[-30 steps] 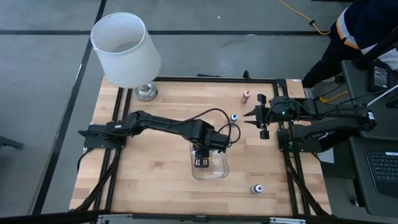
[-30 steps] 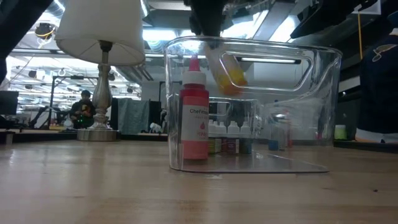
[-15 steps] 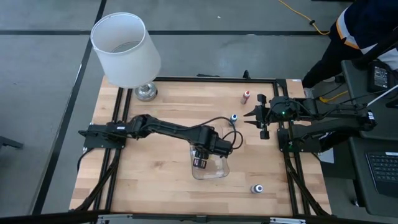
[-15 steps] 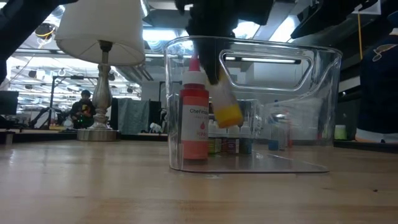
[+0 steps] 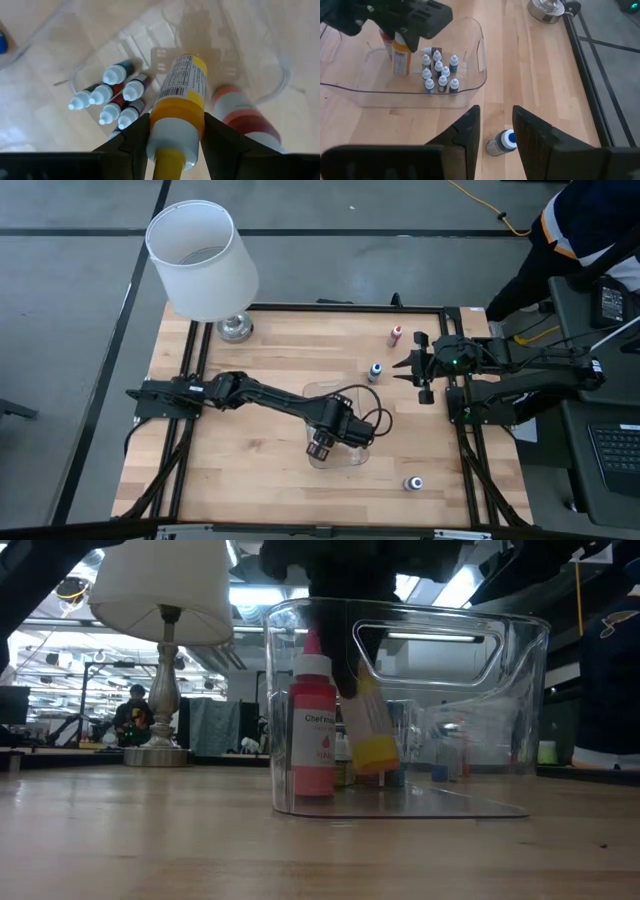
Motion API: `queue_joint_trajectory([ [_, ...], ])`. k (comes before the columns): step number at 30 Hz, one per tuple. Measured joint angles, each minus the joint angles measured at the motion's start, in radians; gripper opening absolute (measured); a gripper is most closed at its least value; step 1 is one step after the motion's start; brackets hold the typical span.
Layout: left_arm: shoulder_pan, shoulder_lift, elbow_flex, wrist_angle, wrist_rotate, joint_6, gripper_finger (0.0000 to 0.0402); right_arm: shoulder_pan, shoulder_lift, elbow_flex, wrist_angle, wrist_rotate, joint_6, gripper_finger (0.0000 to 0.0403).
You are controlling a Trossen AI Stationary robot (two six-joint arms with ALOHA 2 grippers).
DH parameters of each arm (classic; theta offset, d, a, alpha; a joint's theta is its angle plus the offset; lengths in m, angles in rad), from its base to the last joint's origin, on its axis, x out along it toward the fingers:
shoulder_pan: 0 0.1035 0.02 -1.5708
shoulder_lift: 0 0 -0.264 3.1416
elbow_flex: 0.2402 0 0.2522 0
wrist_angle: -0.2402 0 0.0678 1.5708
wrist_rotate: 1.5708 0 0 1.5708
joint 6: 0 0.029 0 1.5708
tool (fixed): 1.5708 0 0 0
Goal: Pick & Place food coloring
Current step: Put the large yellow coloring bottle into the transparent container
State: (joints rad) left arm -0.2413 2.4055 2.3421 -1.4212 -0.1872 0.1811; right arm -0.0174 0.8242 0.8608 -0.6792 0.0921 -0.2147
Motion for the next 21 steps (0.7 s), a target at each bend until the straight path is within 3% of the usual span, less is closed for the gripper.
queue_joint_trajectory([
  [6, 0.001, 0.007, 0.000, 0.007, -0.021, 0.114, 0.0145, 0.000, 0.001, 0.000, 0.000, 0.000, -0.001, 0.0117],
  [14, 0.005, 0.009, 0.000, 0.008, -0.024, 0.121, 0.0186, 0.000, 0.001, 0.000, 0.000, 0.000, -0.003, 0.0117],
  [21, 0.005, 0.009, 0.000, 0.007, 0.001, 0.121, 0.0189, 0.000, 0.001, 0.000, 0.000, 0.000, -0.004, 0.0117],
])
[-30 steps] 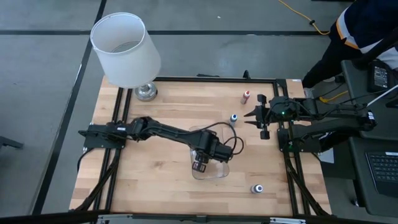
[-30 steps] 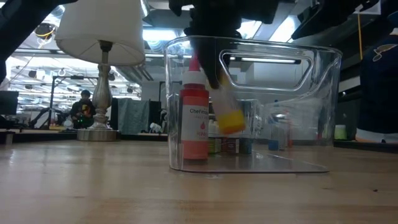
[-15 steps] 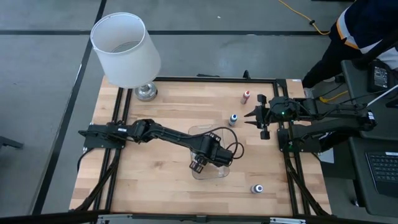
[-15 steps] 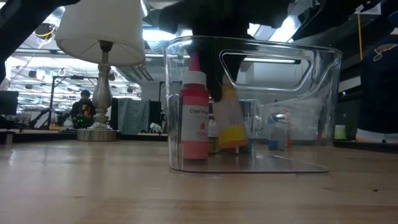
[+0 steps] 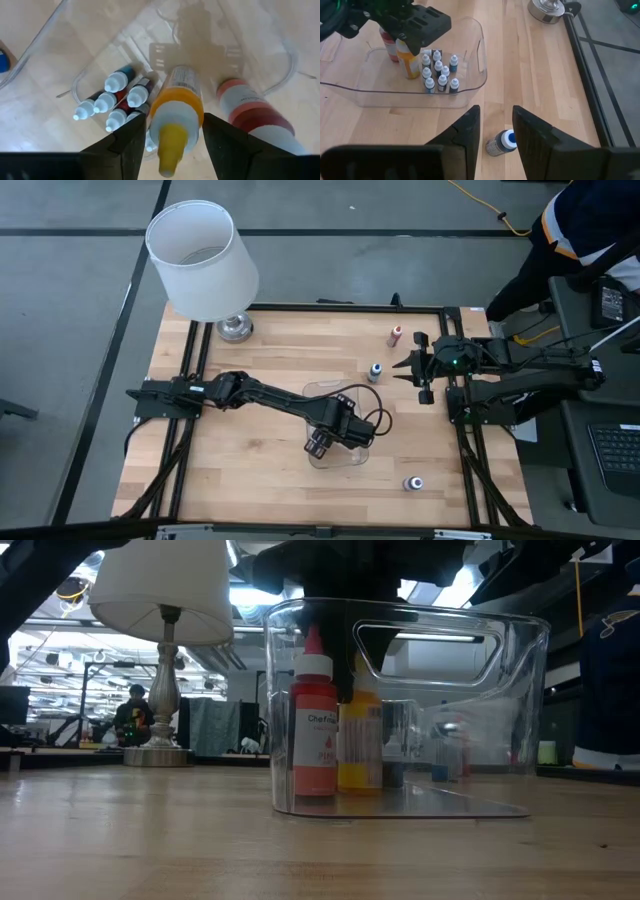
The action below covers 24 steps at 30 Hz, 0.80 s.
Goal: Pick & Place food coloring
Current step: Put the large yellow coloring bottle into the transparent container, then put the large blue food coloring bottle into the transparent container
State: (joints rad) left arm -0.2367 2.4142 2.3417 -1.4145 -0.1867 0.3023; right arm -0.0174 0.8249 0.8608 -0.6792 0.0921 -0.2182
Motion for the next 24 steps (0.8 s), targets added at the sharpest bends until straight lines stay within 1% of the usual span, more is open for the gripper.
queue_joint_trajectory([
  [2, 0.000, 0.000, 0.012, -0.025, -0.017, 0.000, 0.0190, 0.000, 0.000, 0.000, 0.000, 0.000, 0.000, 0.0117],
  [5, 0.000, -0.028, 0.012, -0.047, -0.086, 0.003, 0.0190, 0.000, 0.000, 0.000, -0.001, 0.000, 0.000, 0.0117],
  [10, -0.008, -0.118, 0.014, -0.069, -0.250, 0.017, 0.0191, 0.000, 0.000, 0.000, -0.001, 0.000, 0.000, 0.0117],
  [12, -0.011, -0.169, 0.012, -0.072, -0.326, -0.018, 0.0191, 0.000, 0.000, 0.000, -0.001, 0.000, 0.000, 0.0117],
  [15, -0.012, -0.253, 0.014, -0.076, -0.412, -0.142, 0.0191, 0.000, 0.000, 0.000, -0.001, 0.003, 0.005, 0.0117],
  [21, -0.011, -0.412, 0.014, -0.069, -0.501, -0.520, 0.0191, -0.005, 0.004, 0.000, 0.000, 0.003, 0.060, 0.0118],
  [24, -0.018, -0.474, 0.014, -0.078, -0.565, -0.623, 0.0190, -0.039, 0.024, 0.000, -0.001, -0.030, 0.090, 0.0129],
])
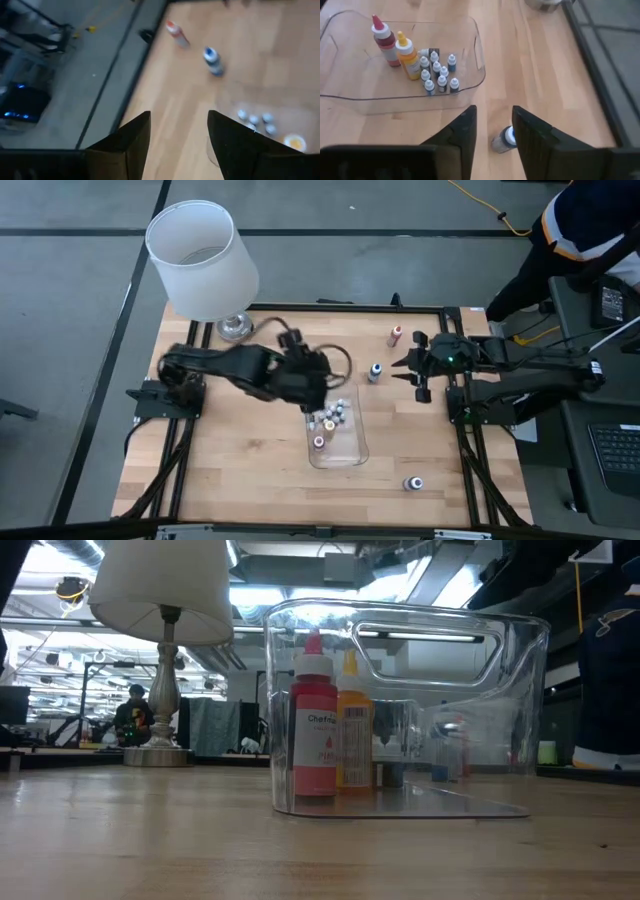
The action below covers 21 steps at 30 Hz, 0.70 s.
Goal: Pick & Place food coloring
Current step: Put the large blue food coloring bottle into the transparent container
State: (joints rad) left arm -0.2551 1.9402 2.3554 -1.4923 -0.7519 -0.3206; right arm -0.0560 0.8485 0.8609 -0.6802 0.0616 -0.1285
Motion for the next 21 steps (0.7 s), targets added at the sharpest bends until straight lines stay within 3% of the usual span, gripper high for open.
queue_joint_trajectory([
  [3, -0.007, -0.052, 0.000, -0.004, -0.078, -0.022, 0.0189, -0.067, 0.057, 0.030, -0.033, -0.062, 0.006, 0.0164],
  [6, -0.009, -0.090, 0.000, -0.006, -0.135, -0.012, 0.0189, -0.128, 0.153, 0.149, -0.153, -0.058, -0.019, 0.0212],
  [13, -0.012, -0.143, 0.000, -0.013, -0.148, 0.025, 0.0187, -0.193, 0.363, 0.407, -0.408, -0.056, -0.033, 0.0297],
  [17, -0.012, -0.158, 0.000, -0.045, -0.148, 0.043, 0.0187, -0.217, 0.433, 0.394, -0.385, -0.057, -0.022, 0.0307],
  [21, -0.012, -0.175, 0.000, -0.075, -0.158, 0.043, 0.0187, -0.255, 0.502, 0.297, -0.309, -0.085, -0.004, 0.0308],
])
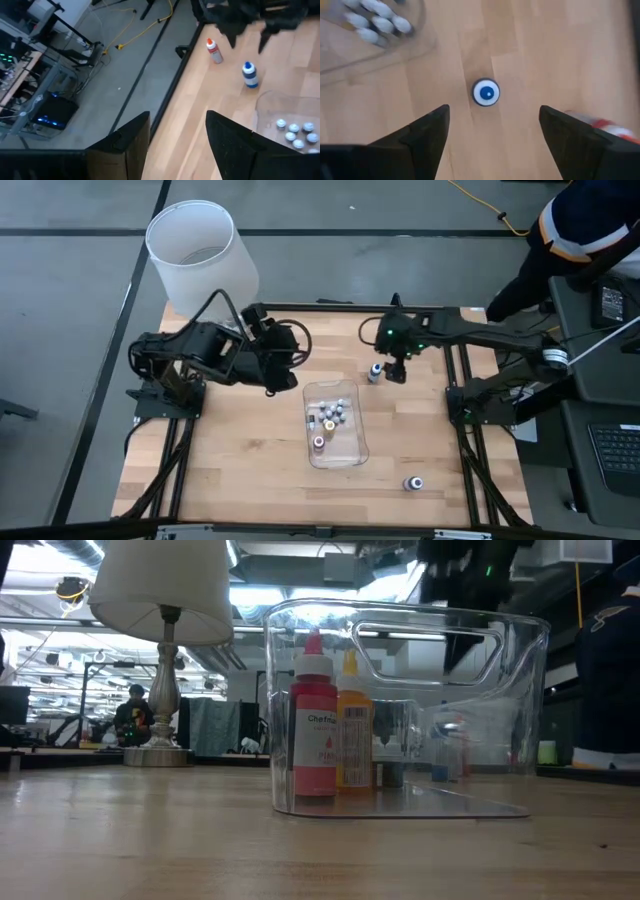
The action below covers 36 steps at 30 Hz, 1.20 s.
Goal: Pick & Place food coloring
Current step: Put the large blue food coloring bottle into the transparent container
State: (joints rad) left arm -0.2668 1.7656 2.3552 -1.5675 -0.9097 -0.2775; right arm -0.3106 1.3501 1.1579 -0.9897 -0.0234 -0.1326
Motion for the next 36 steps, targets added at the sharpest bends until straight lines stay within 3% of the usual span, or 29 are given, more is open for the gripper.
queue_joint_trajectory([
  [6, -0.013, -0.086, -0.001, -0.005, -0.055, 0.011, 0.0187, -0.015, 0.063, -0.114, 0.126, -0.005, 0.048, 0.0308],
  [15, -0.066, -0.299, -0.044, -0.004, -0.076, -0.068, 0.0187, -0.023, 0.125, -0.136, 0.249, -0.005, 0.052, 0.0308],
  [27, -0.122, -0.385, -0.226, -0.003, -0.155, -0.148, 0.0187, -0.029, 0.255, -0.136, 0.218, 0.003, 0.078, 0.0307],
  [31, -0.122, -0.384, -0.277, -0.005, -0.163, -0.159, 0.0187, -0.029, 0.250, -0.136, 0.221, 0.003, 0.077, 0.0287],
  [36, -0.122, -0.386, -0.322, -0.004, -0.173, -0.185, 0.0187, -0.029, 0.250, -0.136, 0.216, 0.003, 0.077, 0.0225],
])
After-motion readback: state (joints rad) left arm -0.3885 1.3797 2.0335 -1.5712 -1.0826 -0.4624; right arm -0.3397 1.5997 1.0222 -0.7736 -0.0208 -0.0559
